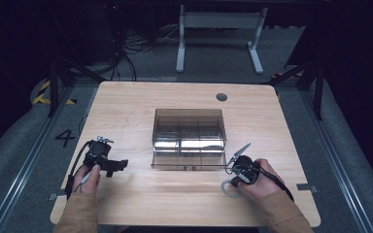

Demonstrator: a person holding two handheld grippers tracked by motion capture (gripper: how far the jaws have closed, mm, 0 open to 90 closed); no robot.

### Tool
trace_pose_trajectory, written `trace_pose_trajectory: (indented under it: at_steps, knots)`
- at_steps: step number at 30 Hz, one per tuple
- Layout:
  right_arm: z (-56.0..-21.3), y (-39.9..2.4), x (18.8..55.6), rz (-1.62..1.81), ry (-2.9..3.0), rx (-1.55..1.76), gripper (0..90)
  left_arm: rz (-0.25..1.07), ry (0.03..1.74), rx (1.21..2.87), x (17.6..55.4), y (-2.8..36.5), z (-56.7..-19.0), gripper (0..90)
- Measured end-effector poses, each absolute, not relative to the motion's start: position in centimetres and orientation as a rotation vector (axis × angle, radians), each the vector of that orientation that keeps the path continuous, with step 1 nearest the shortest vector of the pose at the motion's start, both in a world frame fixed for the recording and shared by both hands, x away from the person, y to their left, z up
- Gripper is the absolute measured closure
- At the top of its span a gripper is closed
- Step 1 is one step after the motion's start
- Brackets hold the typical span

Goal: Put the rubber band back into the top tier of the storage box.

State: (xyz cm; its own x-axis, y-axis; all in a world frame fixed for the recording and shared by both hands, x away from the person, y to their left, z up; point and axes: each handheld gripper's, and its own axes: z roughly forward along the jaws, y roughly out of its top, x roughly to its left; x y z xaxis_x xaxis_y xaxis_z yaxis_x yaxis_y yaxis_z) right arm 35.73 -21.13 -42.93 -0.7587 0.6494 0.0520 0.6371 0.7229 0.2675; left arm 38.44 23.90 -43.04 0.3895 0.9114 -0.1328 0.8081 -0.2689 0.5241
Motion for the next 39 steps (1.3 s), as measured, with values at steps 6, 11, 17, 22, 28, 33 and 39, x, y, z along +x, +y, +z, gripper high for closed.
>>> trace_pose_trajectory:
  at_steps: [6, 11, 17, 22, 28, 33, 39]
  knots:
    - [-42.3, -21.3, 35.6, 0.445, 2.870, 1.081, 86.0, 0.262, 1.469, 2.139, 38.4, 23.9, -43.0, 16.0]
    - [-41.9, -21.5, 35.5, 0.458, 2.866, 1.085, 86.0, 0.264, 1.470, 2.137, 38.4, 23.9, -43.1, 16.0]
    - [-41.3, -21.6, 35.3, 0.474, 2.854, 1.087, 86.0, 0.261, 1.470, 2.139, 38.5, 23.9, -43.0, 16.0]
    - [-40.9, -21.8, 35.1, 0.486, 2.843, 1.090, 86.0, 0.260, 1.469, 2.139, 38.5, 23.9, -43.0, 16.0]
    - [-40.5, -22.0, 35.0, 0.498, 2.829, 1.093, 86.0, 0.264, 1.471, 2.139, 38.5, 23.9, -43.0, 16.0]
    - [-39.9, -22.5, 35.0, 0.519, 2.817, 1.106, 86.0, 0.263, 1.472, 2.142, 38.5, 23.9, -43.1, 16.0]
    - [-39.4, -23.0, 34.9, 0.534, 2.801, 1.123, 85.9, 0.269, 1.473, 2.138, 38.5, 23.9, -43.1, 16.1]
